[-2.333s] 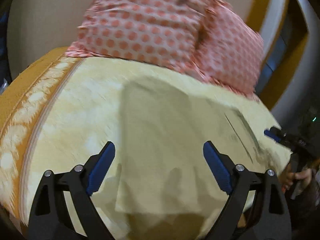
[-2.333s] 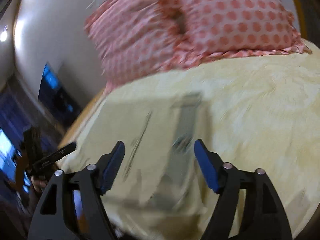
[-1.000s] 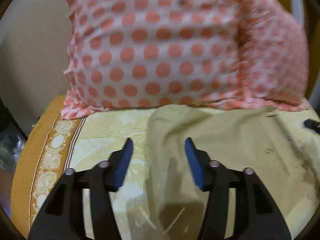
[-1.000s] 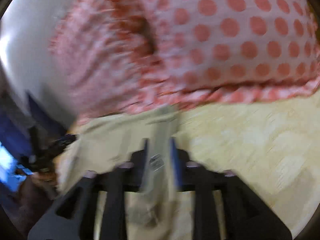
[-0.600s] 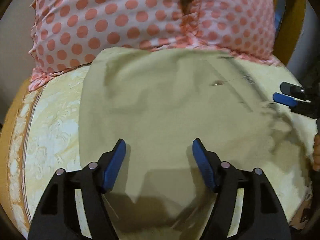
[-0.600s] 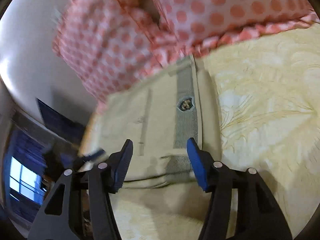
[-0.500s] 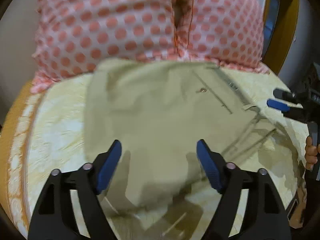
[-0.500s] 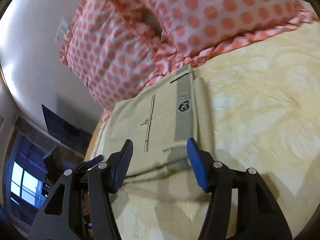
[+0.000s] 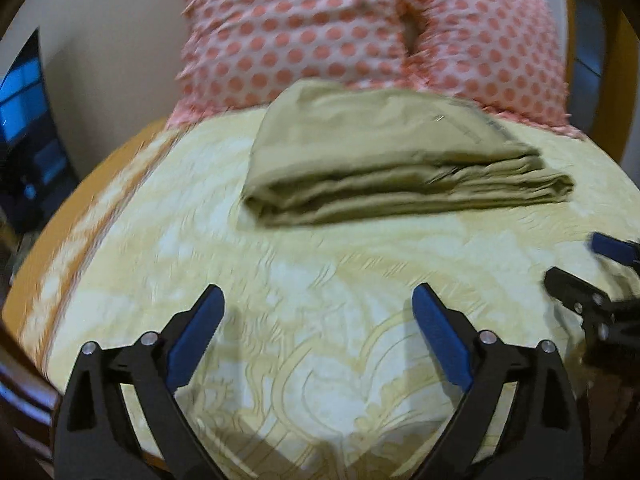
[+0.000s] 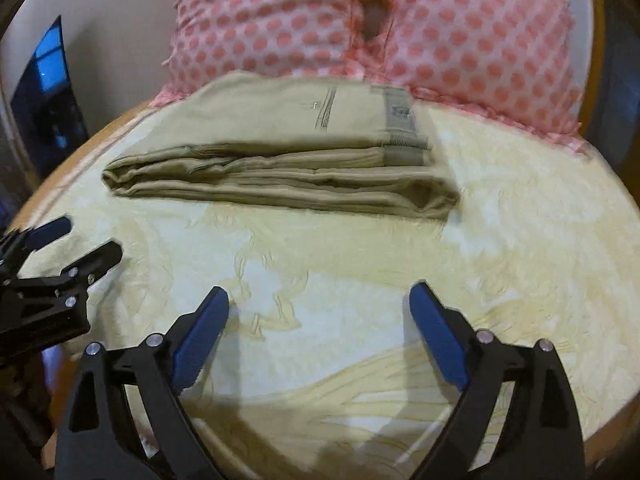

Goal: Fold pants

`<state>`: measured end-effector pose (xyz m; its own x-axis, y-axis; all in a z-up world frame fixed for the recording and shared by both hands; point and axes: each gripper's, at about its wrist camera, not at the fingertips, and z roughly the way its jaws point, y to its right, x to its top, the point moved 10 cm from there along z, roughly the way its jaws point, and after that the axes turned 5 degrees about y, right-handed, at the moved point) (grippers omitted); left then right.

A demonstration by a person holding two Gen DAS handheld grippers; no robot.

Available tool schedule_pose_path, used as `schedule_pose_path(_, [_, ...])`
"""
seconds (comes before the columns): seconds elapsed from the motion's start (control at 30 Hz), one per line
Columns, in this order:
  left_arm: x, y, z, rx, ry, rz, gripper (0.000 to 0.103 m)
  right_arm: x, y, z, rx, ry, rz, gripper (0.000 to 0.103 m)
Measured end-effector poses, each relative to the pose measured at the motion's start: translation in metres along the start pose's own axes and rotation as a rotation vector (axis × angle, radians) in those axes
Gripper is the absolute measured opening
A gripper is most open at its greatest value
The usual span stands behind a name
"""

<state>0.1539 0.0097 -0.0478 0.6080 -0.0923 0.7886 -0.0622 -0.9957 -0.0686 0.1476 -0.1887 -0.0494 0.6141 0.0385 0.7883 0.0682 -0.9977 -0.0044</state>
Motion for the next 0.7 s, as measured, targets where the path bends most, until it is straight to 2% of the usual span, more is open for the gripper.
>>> schedule_pose_path(0.07, [-0.0042, -0.007, 0.0004, -0.008, -0.003, -0.057, 0.101, -0.0039, 0.004, -0.0017, -0.012, 0.031, 0.08, 0.102])
schedule_pose_path(0.3, [-0.0056, -0.006, -0.0011, -0.003, 0.029, -0.048, 0.101, -0.0054, 0.0043, -0.0059, -0.038, 0.045, 0.085, 0.102])
schedule_pose_path(0.7, [-0.0065, -0.0051, -0.0025, -0.002, 0.036, -0.049, 0.101, -0.006, 0.0023, -0.0064, -0.055, 0.059, 0.094, 0.102])
